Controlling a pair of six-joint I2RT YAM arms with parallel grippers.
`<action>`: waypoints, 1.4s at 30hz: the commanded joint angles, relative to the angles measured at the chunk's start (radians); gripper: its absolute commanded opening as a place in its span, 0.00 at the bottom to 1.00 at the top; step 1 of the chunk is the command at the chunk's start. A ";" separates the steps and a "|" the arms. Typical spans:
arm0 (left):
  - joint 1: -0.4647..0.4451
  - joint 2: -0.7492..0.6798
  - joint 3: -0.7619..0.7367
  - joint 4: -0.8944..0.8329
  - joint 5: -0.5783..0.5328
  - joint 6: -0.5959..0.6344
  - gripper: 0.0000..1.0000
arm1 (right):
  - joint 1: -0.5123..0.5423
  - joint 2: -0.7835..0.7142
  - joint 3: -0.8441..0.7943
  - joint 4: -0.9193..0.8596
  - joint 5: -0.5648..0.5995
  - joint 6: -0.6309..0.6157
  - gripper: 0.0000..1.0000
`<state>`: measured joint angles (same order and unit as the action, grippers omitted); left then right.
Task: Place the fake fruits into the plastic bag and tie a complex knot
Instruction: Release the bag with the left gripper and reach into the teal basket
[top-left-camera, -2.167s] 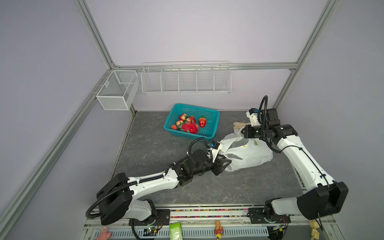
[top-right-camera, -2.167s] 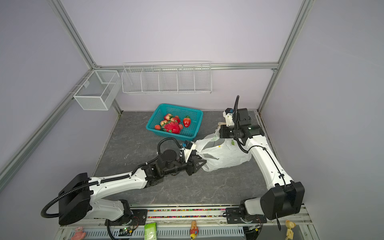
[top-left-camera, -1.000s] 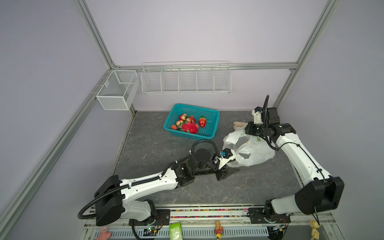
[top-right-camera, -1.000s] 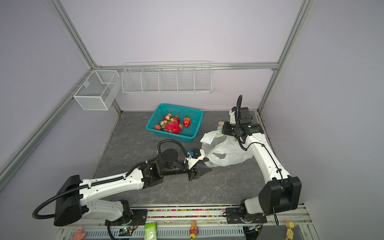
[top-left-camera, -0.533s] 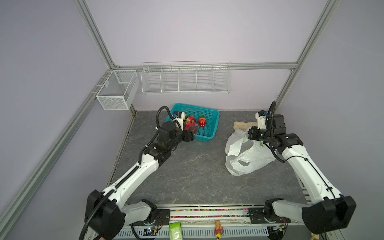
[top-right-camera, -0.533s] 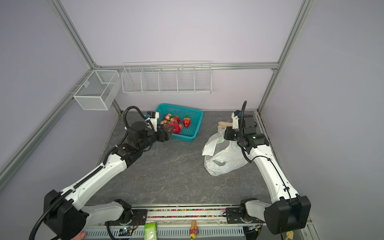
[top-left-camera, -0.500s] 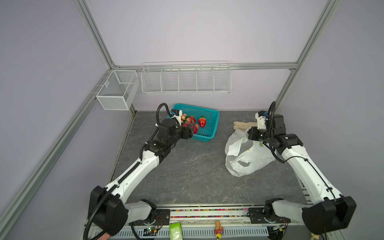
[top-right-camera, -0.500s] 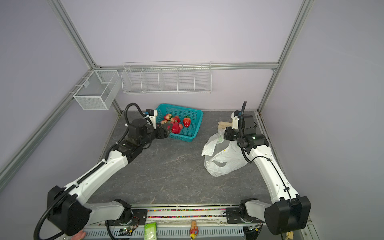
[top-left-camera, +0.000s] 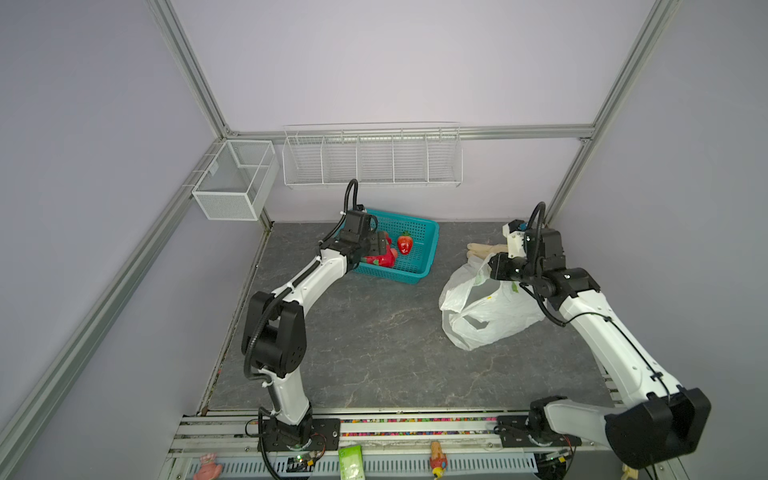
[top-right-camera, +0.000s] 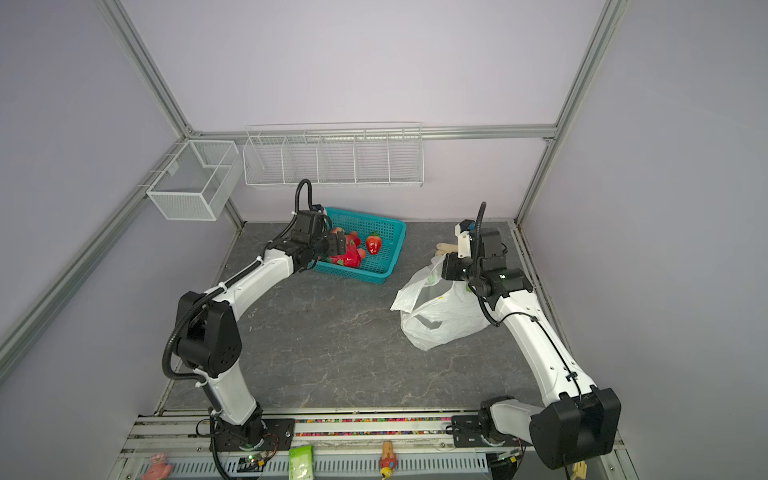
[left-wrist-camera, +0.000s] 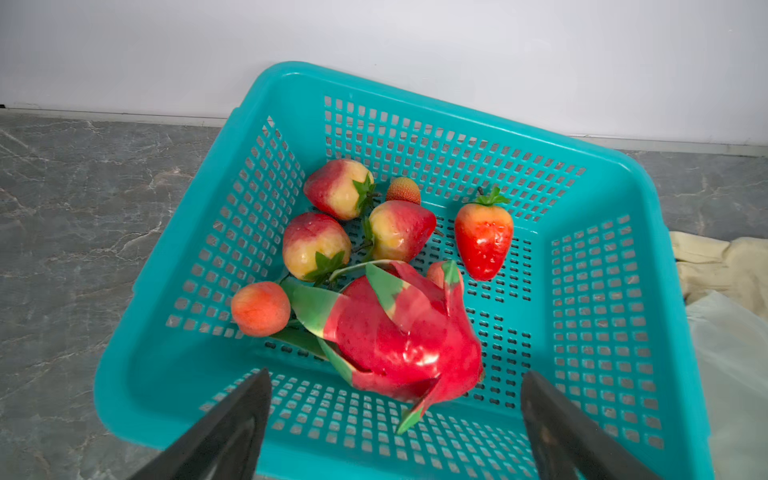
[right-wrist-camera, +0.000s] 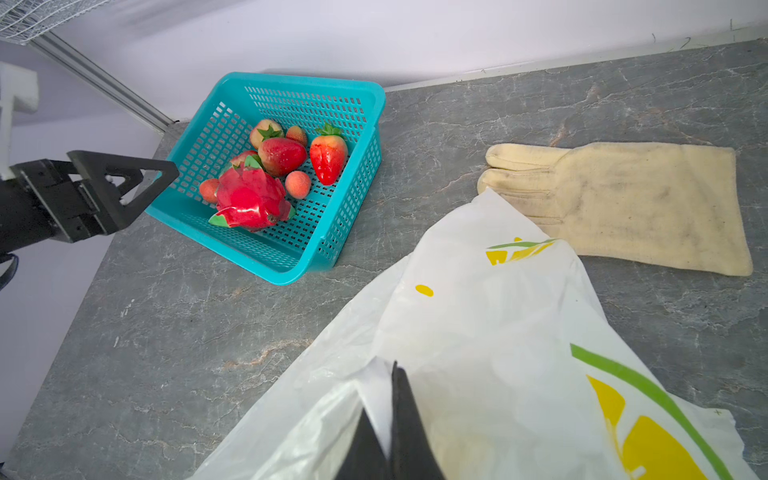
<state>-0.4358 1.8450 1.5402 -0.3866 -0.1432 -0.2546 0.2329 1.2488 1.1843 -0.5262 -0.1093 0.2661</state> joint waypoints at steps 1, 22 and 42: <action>0.009 0.036 0.071 -0.080 -0.021 0.020 0.92 | 0.006 -0.006 -0.010 0.001 -0.003 -0.032 0.06; 0.149 0.224 0.137 -0.062 0.481 -0.180 0.87 | 0.006 -0.037 -0.011 -0.055 0.063 -0.064 0.06; 0.072 0.034 -0.084 0.059 0.382 -0.249 0.88 | 0.003 0.036 -0.001 -0.039 0.021 -0.079 0.06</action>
<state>-0.3717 1.9049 1.4380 -0.2909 0.3183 -0.5003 0.2329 1.2888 1.1851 -0.5682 -0.0757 0.2039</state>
